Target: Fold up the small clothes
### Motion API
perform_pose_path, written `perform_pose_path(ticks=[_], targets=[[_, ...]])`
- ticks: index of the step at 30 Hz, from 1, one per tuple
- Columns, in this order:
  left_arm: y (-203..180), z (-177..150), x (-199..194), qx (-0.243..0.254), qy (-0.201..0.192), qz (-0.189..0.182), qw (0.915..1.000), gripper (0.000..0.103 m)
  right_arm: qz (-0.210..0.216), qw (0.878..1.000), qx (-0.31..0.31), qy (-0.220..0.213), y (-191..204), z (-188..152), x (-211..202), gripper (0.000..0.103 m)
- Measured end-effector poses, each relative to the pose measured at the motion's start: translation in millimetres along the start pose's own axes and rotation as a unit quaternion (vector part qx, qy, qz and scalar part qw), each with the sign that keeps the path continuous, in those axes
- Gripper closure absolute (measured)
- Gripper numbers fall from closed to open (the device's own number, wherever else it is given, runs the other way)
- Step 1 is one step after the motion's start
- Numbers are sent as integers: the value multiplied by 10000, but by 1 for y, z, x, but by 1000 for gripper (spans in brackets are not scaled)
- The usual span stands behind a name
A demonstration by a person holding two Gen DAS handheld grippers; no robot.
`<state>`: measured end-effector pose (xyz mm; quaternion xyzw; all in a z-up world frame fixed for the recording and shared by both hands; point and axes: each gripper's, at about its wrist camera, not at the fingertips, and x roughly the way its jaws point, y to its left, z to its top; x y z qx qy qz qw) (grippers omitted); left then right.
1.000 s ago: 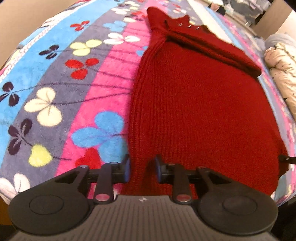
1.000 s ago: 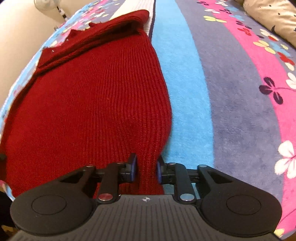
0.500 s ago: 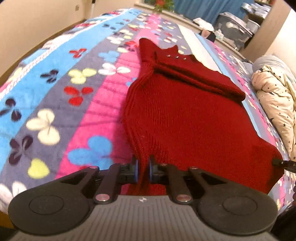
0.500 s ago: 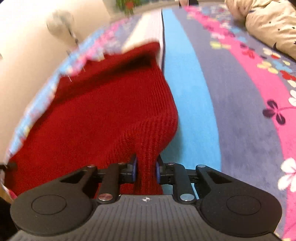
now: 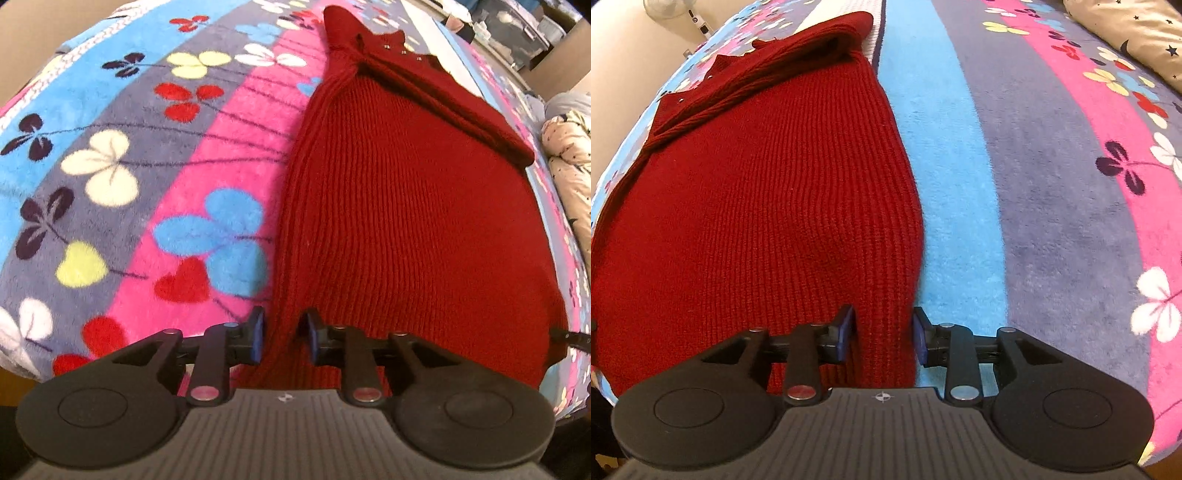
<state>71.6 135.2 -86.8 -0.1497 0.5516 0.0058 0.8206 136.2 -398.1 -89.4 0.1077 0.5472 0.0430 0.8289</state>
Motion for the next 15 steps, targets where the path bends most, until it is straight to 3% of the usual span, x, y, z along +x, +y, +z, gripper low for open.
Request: perform_pose_path(ticks=[9, 15], targets=[[-2, -6, -1, 161, 29, 49, 9999, 76, -39, 9996, 219, -147, -9, 2, -3, 57], [-4, -10, -2, 210, 47, 76, 9997, 76, -75, 9998, -174, 21, 0, -1, 3, 56]])
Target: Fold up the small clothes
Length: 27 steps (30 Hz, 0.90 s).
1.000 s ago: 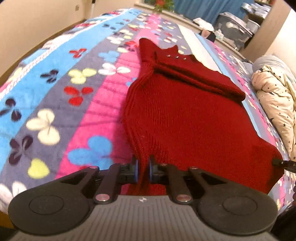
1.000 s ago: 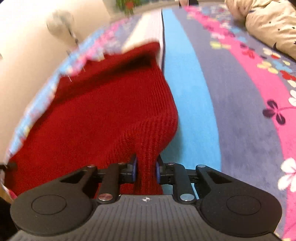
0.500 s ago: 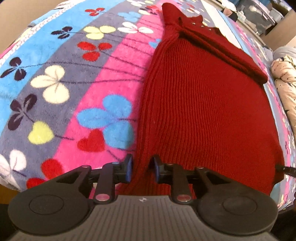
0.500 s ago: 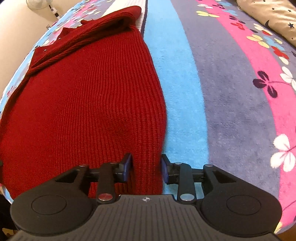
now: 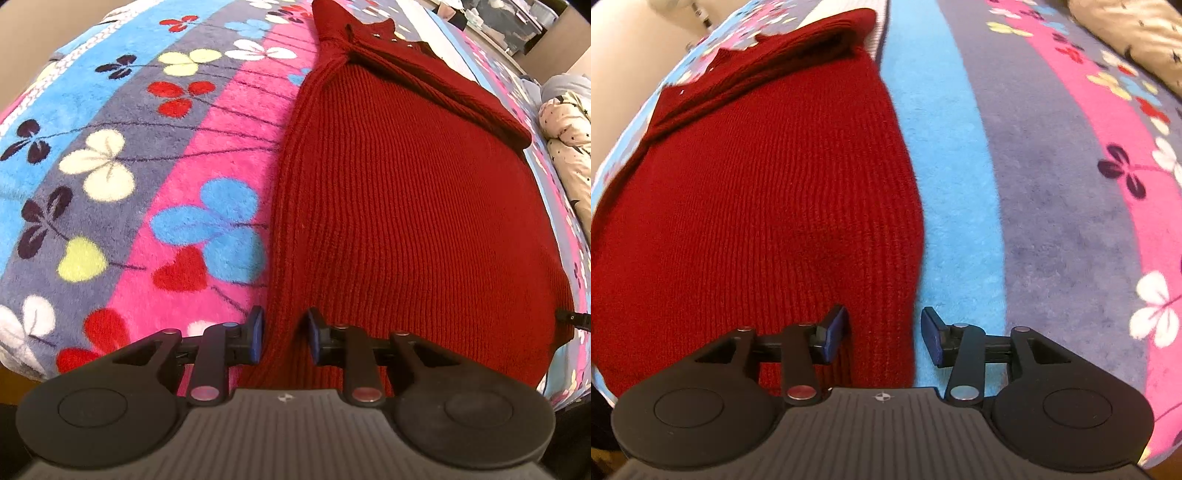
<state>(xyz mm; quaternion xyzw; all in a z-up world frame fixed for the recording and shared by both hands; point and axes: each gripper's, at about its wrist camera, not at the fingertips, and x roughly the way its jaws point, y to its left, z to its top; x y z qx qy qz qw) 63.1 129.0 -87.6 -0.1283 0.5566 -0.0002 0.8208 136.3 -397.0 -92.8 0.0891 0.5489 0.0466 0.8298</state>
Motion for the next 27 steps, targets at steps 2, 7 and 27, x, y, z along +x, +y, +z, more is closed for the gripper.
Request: perform_pose_path(ticks=[2, 7, 27], targets=[[-2, -1, 0, 44, -10, 16, 10000, 76, 14, 10000, 50, 11, -1, 0, -1, 56], [-5, -5, 0, 125, -23, 69, 9999, 77, 99, 9998, -172, -14, 4, -3, -3, 73], [9, -30, -184, 886, -1843, -1536, 9668, 95, 1342, 9579, 266, -2524, -8, -64, -187, 90]])
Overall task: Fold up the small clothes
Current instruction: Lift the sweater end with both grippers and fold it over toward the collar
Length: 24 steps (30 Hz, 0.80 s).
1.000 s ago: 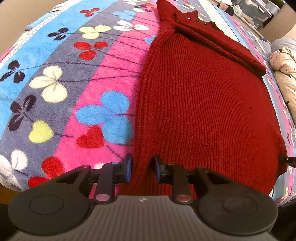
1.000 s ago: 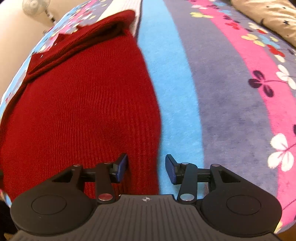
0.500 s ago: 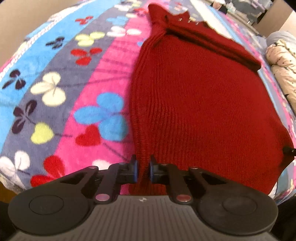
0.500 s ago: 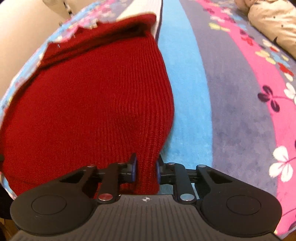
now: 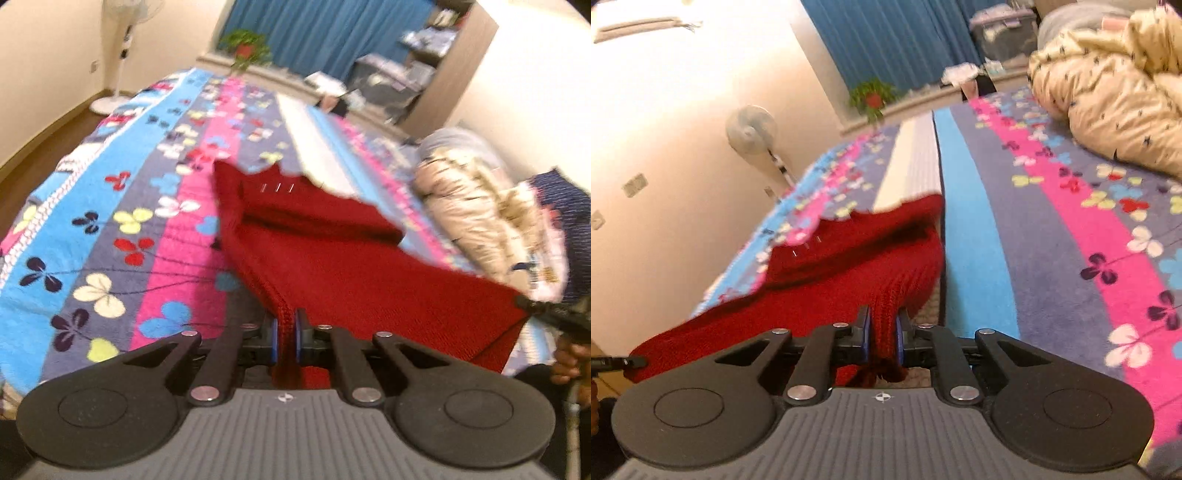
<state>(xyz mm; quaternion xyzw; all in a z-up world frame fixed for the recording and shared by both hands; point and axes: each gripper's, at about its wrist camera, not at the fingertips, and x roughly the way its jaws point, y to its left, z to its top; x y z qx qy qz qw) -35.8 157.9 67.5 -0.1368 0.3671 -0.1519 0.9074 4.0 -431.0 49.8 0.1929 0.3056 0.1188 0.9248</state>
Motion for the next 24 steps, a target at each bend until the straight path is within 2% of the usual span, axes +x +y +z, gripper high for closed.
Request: perform_pose_path(ticks=[4, 6, 8, 10, 13, 16, 19, 22, 24], targets=[[-6, 7, -58, 176, -247, -413, 9987, 94, 446, 9988, -117, -175, 5, 2, -72, 91], [-2, 16, -68, 1, -378, -505, 9980, 94, 700, 9968, -248, -298, 6, 7, -98, 91], [7, 29, -58, -283, -466, -636, 9965, 94, 808, 9956, -324, -345, 2, 17, -103, 90], [19, 44, -26, -587, -450, -539, 9958, 94, 636, 9973, -287, -240, -7, 30, -82, 90], [30, 65, 43, -828, -328, 29, 9960, 94, 288, 9994, 183, 107, -32, 50, -17, 90], [28, 84, 117, -395, -157, 565, 9975, 94, -245, 9960, 629, 588, -58, 63, 65, 90], [42, 89, 180, -168, 126, 913, 9956, 94, -685, 9895, 810, 981, -76, 63, 132, 90], [62, 83, 213, -378, 578, 1116, 9913, 93, -889, 9851, 1060, 1022, -88, 40, 169, 89], [67, 84, 217, -466, 565, 1065, 9916, 93, -1112, 9810, 1065, 1184, -87, 30, 181, 88]])
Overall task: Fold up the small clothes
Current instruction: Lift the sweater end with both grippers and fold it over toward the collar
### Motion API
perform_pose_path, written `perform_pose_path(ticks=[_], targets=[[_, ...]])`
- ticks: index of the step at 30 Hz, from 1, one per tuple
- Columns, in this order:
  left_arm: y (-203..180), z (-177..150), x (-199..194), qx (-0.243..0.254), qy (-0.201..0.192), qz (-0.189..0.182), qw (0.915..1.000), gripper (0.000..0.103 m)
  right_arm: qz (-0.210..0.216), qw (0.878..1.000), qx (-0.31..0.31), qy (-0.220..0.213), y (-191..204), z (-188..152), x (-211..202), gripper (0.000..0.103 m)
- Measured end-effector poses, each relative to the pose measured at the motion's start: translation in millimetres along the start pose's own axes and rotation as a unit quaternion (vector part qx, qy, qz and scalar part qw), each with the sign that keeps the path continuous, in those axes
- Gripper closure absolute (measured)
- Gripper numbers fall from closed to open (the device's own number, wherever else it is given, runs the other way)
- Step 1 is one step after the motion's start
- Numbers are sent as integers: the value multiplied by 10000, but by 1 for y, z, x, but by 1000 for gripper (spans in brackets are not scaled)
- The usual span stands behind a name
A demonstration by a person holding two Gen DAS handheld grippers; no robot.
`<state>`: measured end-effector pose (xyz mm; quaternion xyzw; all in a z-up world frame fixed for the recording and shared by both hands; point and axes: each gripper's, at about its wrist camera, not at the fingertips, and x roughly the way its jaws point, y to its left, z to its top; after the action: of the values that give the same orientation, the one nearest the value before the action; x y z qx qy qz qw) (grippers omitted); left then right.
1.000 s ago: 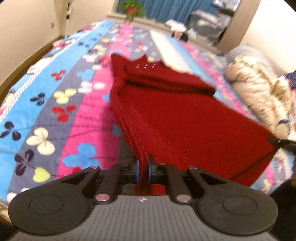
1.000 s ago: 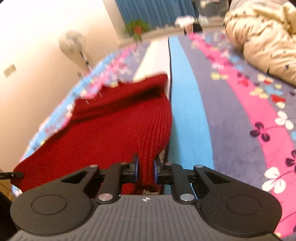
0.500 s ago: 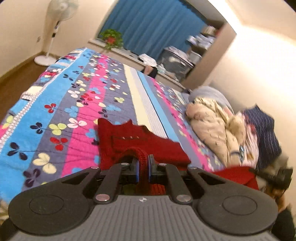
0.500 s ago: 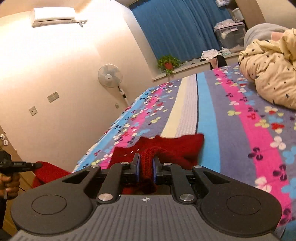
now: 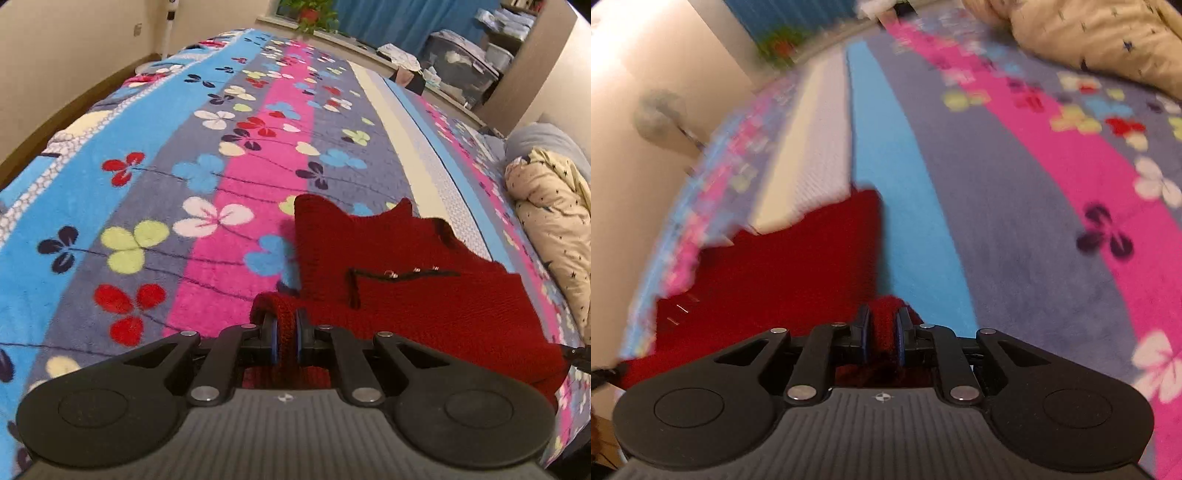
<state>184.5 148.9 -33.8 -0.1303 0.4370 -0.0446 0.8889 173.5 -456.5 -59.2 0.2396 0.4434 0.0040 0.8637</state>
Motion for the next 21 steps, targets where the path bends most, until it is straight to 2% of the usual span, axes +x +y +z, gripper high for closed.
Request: perform_pose_path(ticks=[2, 4, 5, 8, 10, 11, 12, 13, 15, 16, 18, 21], targets=[[1, 2, 2, -30, -14, -26, 10000, 89, 42, 9996, -70, -273, 6, 2, -4, 88], [7, 5, 0, -152, -107, -54, 9998, 79, -152, 9989, -217, -398, 7, 2, -5, 88], [10, 6, -6, -248, -186, -76, 9995, 78, -295, 9984, -186, -455, 3, 3, -5, 88], [28, 11, -22, -604, -506, 23, 9969, 77, -477, 9943, 357, -880, -20, 9, -20, 87], [41, 12, -32, -722, -538, 227, 9957, 77, -478, 9915, 613, -1045, -38, 9, -31, 85], [45, 11, -34, -716, -468, 311, 9958, 76, -476, 9919, 595, -1016, -43, 7, -33, 84], [49, 9, -34, -650, -307, 405, 9966, 70, -441, 9936, 507, -910, -47, 5, -34, 84], [52, 6, -32, -545, -117, 460, 9974, 60, -351, 9958, 403, -737, -50, 2, -33, 81], [50, -3, -26, -143, 365, 470, 9981, 47, -1, 9994, 181, -278, -52, -2, -28, 64], [45, -8, -23, 153, 545, 431, 9975, 46, 113, 9999, -50, -63, -50, -6, -27, 63], [33, -15, -25, 630, 563, 362, 9958, 44, 86, 9978, -627, 197, -41, -16, -23, 62], [20, -13, -23, 907, 493, 221, 9944, 35, 151, 9939, -989, 470, -30, -24, -18, 62]])
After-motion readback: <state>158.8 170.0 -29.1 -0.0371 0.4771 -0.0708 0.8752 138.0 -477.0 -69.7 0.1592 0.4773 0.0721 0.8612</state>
